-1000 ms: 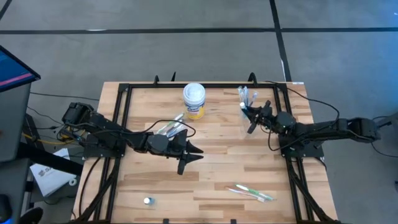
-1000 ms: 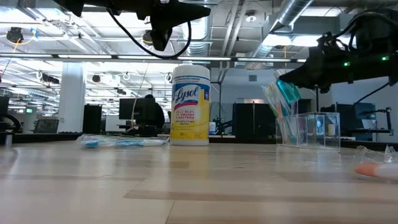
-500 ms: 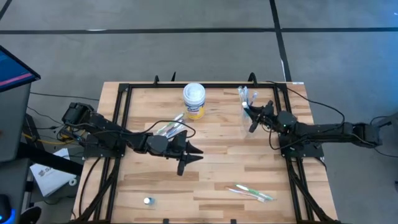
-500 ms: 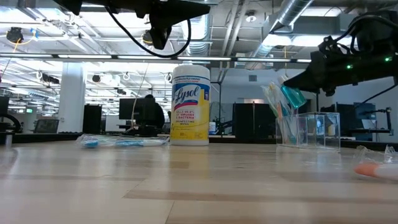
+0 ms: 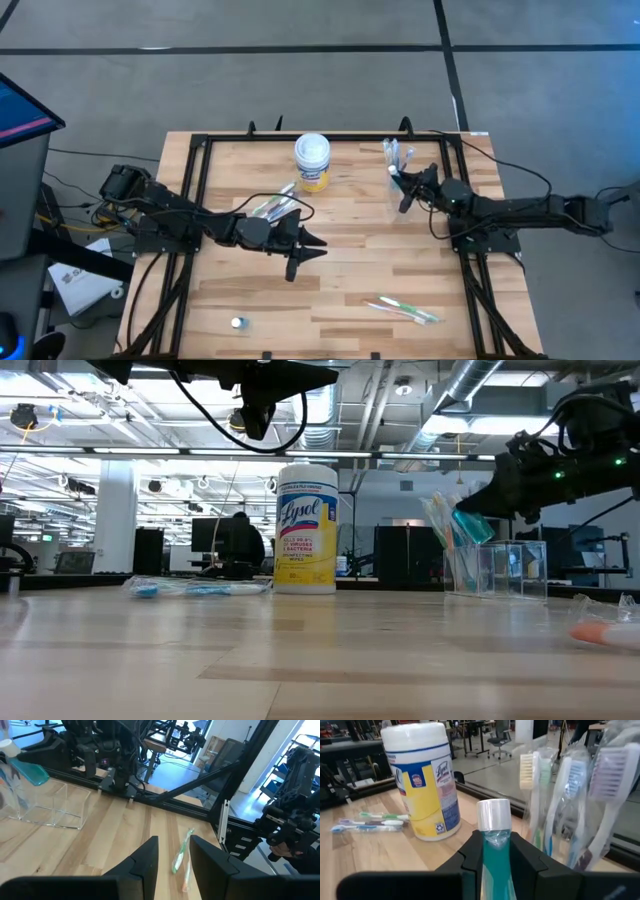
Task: Pick & Place toothbrushing station
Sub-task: Put the top mouthwash into the transparent organizer
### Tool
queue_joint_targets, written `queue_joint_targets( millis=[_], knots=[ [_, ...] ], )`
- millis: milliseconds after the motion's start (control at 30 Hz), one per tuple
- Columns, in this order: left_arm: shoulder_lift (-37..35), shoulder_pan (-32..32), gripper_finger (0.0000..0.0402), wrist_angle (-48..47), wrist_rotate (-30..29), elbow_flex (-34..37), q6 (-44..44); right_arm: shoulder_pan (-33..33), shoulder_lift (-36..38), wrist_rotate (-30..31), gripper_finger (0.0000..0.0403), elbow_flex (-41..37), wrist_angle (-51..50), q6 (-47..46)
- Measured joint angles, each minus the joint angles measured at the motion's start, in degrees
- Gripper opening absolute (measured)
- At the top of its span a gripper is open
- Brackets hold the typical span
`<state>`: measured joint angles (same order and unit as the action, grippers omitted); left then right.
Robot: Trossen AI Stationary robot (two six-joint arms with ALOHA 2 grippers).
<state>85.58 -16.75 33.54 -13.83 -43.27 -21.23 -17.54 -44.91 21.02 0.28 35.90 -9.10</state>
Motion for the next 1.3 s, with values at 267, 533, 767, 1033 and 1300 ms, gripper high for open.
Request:
queue_joint_targets(
  millis=[267, 533, 767, 1033, 1300],
  knots=[
    [0.0, 0.0, 0.0106, 0.0, -0.2, 0.0, 0.0, 0.0, -3.5, 0.0, 0.0061, 0.0, 0.1, -0.6],
    [0.0, 0.0, 0.0106, 0.0, -0.2, 0.0, 0.0, -1.4, -5.0, 0.0, 0.0077, 0.0, 0.1, -1.0],
    [0.0, 0.0, 0.0106, 0.0, -0.1, 0.0, 0.0, -1.5, -5.0, -0.1, 0.0095, 0.0, 0.1, -1.0],
    [0.0, 0.0, 0.0106, 0.0, -0.1, 0.0, 0.0, -1.5, -5.0, -0.1, 0.0097, 0.0, 0.1, -1.0],
    [0.0, 0.0, 0.0106, 0.0, 0.1, 0.0, 0.0, -1.5, -5.0, -0.2, 0.0097, 0.0, -1.0, -1.0]
  ],
)
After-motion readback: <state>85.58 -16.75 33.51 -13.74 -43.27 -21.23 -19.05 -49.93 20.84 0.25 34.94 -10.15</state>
